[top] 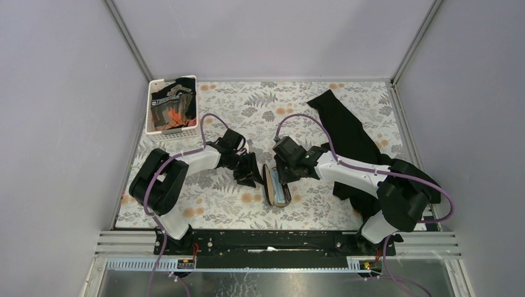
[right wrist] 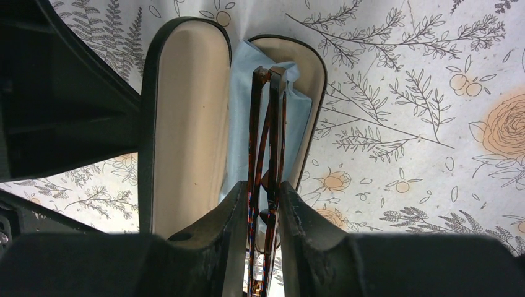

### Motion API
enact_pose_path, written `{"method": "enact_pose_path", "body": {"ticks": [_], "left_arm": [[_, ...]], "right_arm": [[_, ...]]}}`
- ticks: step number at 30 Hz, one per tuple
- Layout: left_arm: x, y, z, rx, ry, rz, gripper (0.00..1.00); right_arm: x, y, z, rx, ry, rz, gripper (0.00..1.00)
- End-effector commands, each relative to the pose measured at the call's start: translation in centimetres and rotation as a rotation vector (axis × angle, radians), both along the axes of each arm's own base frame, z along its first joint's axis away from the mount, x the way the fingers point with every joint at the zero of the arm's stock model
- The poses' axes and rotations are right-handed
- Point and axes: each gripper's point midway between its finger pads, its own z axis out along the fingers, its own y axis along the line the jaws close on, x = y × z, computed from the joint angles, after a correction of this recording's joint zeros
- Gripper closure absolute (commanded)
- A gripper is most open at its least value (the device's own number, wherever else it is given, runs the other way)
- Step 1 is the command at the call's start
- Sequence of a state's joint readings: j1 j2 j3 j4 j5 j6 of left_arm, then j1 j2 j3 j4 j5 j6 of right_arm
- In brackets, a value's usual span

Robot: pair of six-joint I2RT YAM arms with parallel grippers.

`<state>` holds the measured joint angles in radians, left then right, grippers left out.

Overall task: Organize the sunglasses
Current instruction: Place the sunglasses in the sunglasses case.

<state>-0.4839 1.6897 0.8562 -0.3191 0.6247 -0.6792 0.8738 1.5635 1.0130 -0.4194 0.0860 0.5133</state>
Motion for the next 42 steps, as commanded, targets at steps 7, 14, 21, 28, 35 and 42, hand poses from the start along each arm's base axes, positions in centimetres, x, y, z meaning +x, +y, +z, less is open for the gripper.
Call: {"method": "enact_pose_path", "body": {"ticks": [7, 14, 21, 28, 35, 42], "left_arm": [[0.7, -0.6, 0.2, -0.018, -0.036, -0.019, 0.53], [0.6, -0.6, 0.1, -0.017, -0.033, -0.022, 0.53], [0.6, -0.6, 0.1, -0.017, -0.035, -0.022, 0.53], [0.6, -0.6, 0.1, -0.019, -0.034, -0.023, 0.53], [0.5, -0.6, 0.0, -0.018, -0.030, -0.024, 0.53], [0.4, -0.5, -0.1, -0.016, -0.028, -0.026, 0.53]], "right_arm": [[0.9, 0.2, 1.9, -0.020, -0.055, 0.008, 0.77], [1.5, -0.4, 3.9, 0.017, -0.128, -0.034, 0.77], [0.7, 1.0, 4.4, 0.088, -0.102, 0.026, 0.76], [0.3, 0.5, 1.6, 0.025, -0.032, -0.016, 0.77], [0.5, -1.0, -0.2, -0.049, -0.032, -0.080, 0.78], [0.5, -1.3, -1.1, -0.077, -0.020, -0.081, 0.78]]}}
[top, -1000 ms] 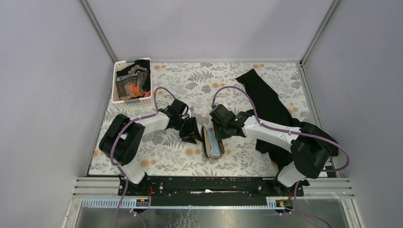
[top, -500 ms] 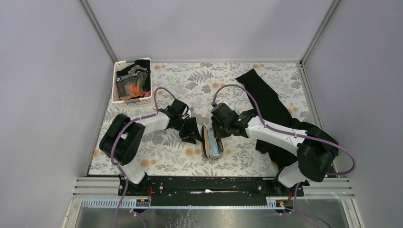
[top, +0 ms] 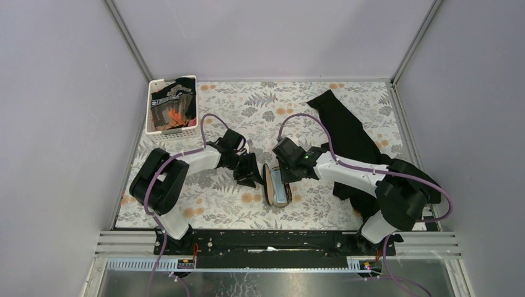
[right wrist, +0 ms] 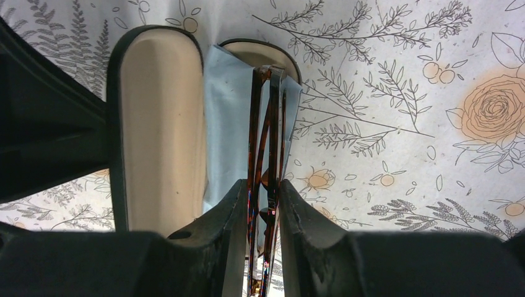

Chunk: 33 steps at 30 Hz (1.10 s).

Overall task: Organize the sunglasses
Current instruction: Place the sunglasses in the sunglasses case.

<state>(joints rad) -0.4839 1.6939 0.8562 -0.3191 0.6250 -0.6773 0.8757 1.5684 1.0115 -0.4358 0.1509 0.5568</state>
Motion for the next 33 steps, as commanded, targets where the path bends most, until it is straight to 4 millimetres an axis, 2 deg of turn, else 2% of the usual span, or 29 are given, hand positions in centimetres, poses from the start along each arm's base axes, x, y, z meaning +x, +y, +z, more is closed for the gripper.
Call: {"method": "enact_pose_path", "body": {"ticks": [1, 12, 14, 18, 21, 27, 33], "left_arm": [[0.4, -0.6, 0.0, -0.019, -0.031, -0.026, 0.53], [0.5, -0.6, 0.1, -0.021, -0.032, -0.026, 0.53], [0.5, -0.7, 0.1, -0.022, -0.033, -0.027, 0.53], [0.5, -0.8, 0.0, -0.020, -0.030, -0.031, 0.53], [0.4, -0.9, -0.1, -0.018, -0.027, -0.036, 0.53], [0.3, -1.1, -0.1, -0.019, -0.028, -0.042, 0.53], [0.4, -1.3, 0.1, -0.022, -0.032, -0.043, 0.53]], "right_arm": [[0.0, -0.5, -0.9, -0.045, 0.001, -0.015, 0.78], [-0.4, -1.0, -2.5, -0.090, 0.031, -0.005, 0.77], [-0.3, -0.9, -2.4, -0.087, 0.027, -0.007, 0.71], [-0.4, -0.4, -2.2, -0.077, 0.028, -0.005, 0.48], [-0.5, 0.2, -1.9, -0.049, 0.037, -0.009, 0.38], [-0.6, 1.0, -0.9, 0.011, 0.031, -0.018, 0.34], [-0.7, 1.6, 1.2, 0.086, 0.005, -0.017, 0.34]]}}
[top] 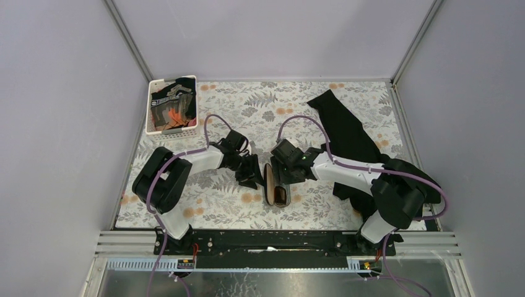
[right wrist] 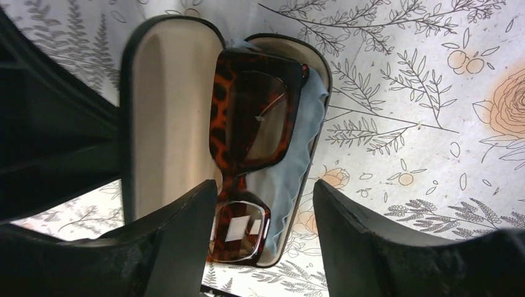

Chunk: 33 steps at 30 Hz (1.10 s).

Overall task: Organize the sunglasses
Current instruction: Place the sunglasses in the sunglasses case.

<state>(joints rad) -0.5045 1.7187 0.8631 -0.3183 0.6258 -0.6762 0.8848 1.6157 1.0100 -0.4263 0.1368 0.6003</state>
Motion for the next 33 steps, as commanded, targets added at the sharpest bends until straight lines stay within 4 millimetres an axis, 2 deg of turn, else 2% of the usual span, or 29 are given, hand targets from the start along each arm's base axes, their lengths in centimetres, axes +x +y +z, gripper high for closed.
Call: {"method": "enact_pose_path", "body": {"ticks": [1, 6, 11, 15, 21, 25, 33], "left_arm": [[0.9, -0.9, 0.7, -0.029, -0.047, -0.022, 0.53], [0.9, -1.1, 0.8, -0.032, -0.048, -0.028, 0.53], [1.4, -0.6, 1.4, 0.009, -0.086, -0.023, 0.53], [1.9, -0.1, 2.7, 0.037, -0.133, -0.014, 0.53], [2.3, 0.0, 4.5, 0.016, -0.195, 0.014, 0.53], [1.9, -0.2, 4.6, -0.006, -0.191, 0.007, 0.53], [1.5, -0.6, 4.9, -0.049, -0.186, 0.012, 0.54]], "right_arm": [[0.0, 1.2, 3.2, 0.106, -0.052, 0.003, 0.34], [0.1, 1.0, 4.7, 0.134, -0.089, -0.011, 0.35], [0.3, -0.5, 5.1, 0.111, -0.140, -0.043, 0.39], [0.3, -1.0, 4.7, 0.147, -0.128, -0.059, 0.43], [0.7, -1.7, 4.4, 0.341, -0.110, -0.141, 0.55], [1.1, -2.5, 3.7, 0.445, -0.083, -0.202, 0.59], [1.1, -2.2, 2.8, 0.572, -0.054, -0.227, 0.60]]}}
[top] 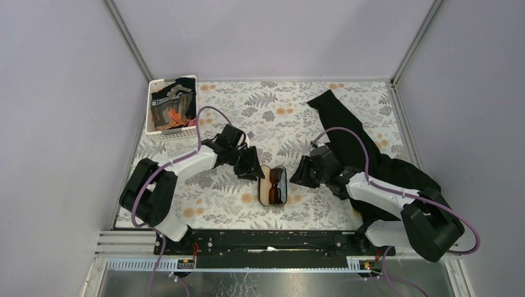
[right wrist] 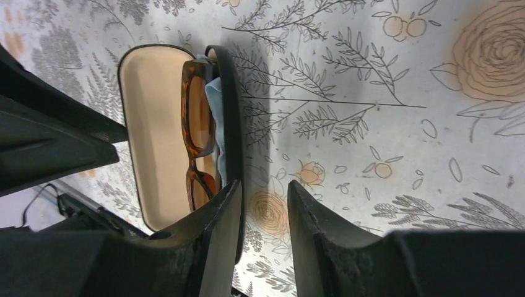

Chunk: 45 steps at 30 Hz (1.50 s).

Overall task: Organize the sunglasses
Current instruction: Place the sunglasses in the sunglasses case, then adjust the glasses cleaning cloth in the sunglasses case.

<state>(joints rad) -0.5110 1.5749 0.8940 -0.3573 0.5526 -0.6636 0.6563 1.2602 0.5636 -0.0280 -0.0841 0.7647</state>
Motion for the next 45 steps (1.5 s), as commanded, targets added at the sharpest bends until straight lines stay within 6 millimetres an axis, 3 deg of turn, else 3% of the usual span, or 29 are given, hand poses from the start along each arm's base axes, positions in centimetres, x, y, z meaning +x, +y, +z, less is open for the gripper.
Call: {"method": "enact_pose_path", "body": {"ticks": [1, 18, 35, 45], "left_arm": [[-0.1, -0.5, 0.8, -0.037, -0.029, -0.005, 0.55], [-0.3, 1.0, -0.9, 0.020, -0.040, 0.059, 0.60], [-0.5, 0.3, -2.2, -0.036, 0.003, 0.051, 0.72], [-0.6, 0.1, -2.2, -0.047, 0.012, 0.042, 0.72]], "right_arm": [[0.8, 2.0, 2.1, 0.168, -0.043, 0.009, 0.60], [0.3, 3.6, 1.8, 0.274, -0.007, 0.048, 0.61], [0.1, 3.6, 0.5, 0.280, 0.021, 0.032, 0.68], [0.5, 2.7, -0.6, 0.196, 0.010, 0.022, 0.69]]}}
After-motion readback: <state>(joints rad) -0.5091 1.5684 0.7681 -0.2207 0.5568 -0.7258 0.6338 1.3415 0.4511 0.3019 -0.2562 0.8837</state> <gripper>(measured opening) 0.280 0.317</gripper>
